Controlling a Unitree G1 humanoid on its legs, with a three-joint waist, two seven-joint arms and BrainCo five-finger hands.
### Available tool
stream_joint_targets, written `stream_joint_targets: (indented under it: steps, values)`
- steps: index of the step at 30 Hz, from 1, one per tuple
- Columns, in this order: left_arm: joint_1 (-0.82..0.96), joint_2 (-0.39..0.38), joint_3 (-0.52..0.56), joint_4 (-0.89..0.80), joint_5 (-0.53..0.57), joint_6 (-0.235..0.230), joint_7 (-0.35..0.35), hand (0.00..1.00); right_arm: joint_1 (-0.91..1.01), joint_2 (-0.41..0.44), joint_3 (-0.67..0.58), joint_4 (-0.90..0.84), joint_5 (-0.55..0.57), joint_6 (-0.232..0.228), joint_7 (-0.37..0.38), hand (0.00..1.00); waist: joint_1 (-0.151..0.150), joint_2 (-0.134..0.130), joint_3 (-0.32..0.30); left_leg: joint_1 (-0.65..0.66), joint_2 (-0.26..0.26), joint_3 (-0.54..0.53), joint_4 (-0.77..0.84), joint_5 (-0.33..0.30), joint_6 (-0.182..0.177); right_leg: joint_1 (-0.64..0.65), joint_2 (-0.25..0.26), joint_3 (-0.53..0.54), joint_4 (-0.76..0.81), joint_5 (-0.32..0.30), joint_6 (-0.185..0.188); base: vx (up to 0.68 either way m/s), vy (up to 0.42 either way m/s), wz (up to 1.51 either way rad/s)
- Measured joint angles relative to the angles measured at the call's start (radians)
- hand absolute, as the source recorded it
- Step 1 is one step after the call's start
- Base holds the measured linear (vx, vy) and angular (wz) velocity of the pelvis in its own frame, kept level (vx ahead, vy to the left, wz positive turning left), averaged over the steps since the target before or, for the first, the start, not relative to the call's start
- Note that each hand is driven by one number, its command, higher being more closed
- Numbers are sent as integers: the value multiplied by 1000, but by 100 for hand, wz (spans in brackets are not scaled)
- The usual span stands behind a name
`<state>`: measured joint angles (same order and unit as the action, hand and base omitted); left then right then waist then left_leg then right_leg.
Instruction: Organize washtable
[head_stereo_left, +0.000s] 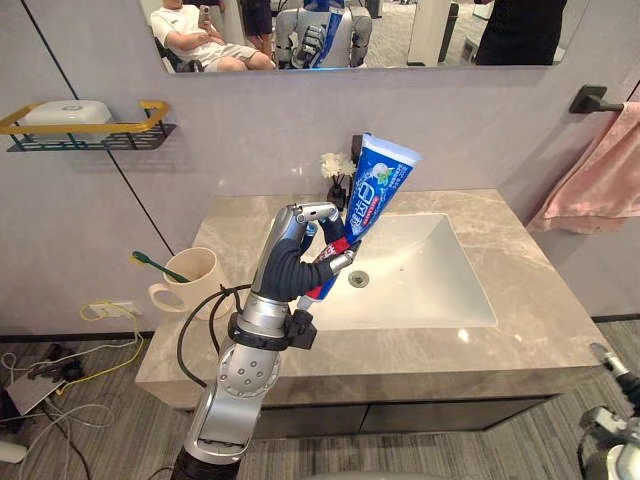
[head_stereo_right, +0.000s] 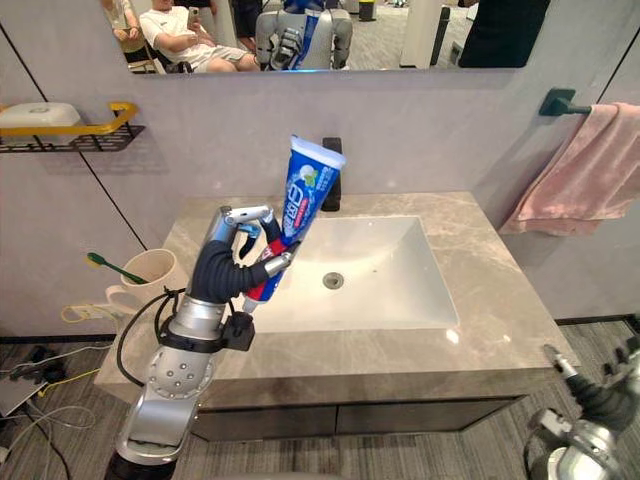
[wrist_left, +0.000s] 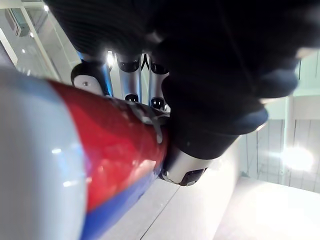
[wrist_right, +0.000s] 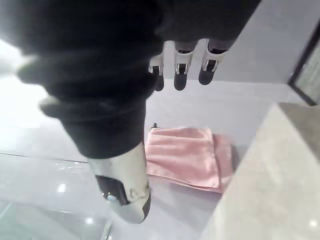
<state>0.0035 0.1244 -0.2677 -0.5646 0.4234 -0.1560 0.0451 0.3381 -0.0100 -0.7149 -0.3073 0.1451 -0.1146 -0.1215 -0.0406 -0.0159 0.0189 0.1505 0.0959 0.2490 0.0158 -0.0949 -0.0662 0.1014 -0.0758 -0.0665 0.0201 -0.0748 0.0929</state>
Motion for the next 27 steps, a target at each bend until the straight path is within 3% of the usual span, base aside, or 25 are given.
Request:
stream_joint_targets:
  steps: [5,8,19,27]
  values:
    - [19,12,-1,0,-1,0,-24,100,-29,-35,41,-34,18,-44,67,0,-1,3,-2,1,-10,1,4,-4,2,-2,-2,11,2,1,-1,0,8,-4]
    - [19,23,-1,0,-4,-1,-27,100,-65,-79,119,-34,89,-75,125,0,-1,5,-3,-3,-11,-3,12,-6,3,-2,-2,10,2,2,-3,-18,-6,2]
    - [13,45,-9,4,-44,-6,-45,100,-177,-150,394,-36,300,-77,243,0,2,21,-4,-41,-14,-52,40,-10,4,1,-5,-30,-9,9,-12,-18,-15,11]
    - [-30,45,-80,66,-60,-8,-45,100,-220,-154,646,-109,490,-73,323,0,3,26,0,-49,-24,-81,36,-7,8,17,-14,-60,-23,9,-12,3,-5,10]
